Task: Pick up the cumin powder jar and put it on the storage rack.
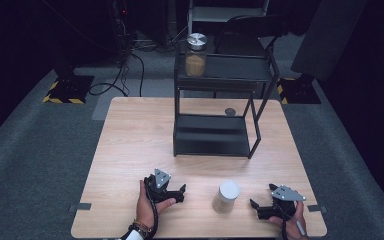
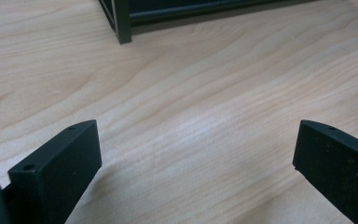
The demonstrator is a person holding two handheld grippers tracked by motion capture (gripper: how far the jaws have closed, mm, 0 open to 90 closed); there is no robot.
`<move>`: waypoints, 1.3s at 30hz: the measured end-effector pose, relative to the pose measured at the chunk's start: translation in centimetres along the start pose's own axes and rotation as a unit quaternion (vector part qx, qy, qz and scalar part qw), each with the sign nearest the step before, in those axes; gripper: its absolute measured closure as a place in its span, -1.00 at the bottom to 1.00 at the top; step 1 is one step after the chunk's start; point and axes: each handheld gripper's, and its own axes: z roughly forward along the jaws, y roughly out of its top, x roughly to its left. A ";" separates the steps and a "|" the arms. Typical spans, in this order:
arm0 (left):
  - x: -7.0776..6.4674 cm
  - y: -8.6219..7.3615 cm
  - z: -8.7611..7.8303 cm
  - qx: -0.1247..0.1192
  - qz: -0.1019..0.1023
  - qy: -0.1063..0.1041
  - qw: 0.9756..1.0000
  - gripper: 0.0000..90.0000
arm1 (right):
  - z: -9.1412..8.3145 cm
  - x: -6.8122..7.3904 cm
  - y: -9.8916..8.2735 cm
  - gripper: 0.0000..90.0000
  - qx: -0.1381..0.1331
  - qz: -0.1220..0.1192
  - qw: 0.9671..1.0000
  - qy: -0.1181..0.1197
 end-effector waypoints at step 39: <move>-1.1 -1.0 0.4 -0.004 0.038 0.016 0.999 -0.99 | 0.0 -0.1 0.1 -1.00 0.002 0.004 1.000 0.002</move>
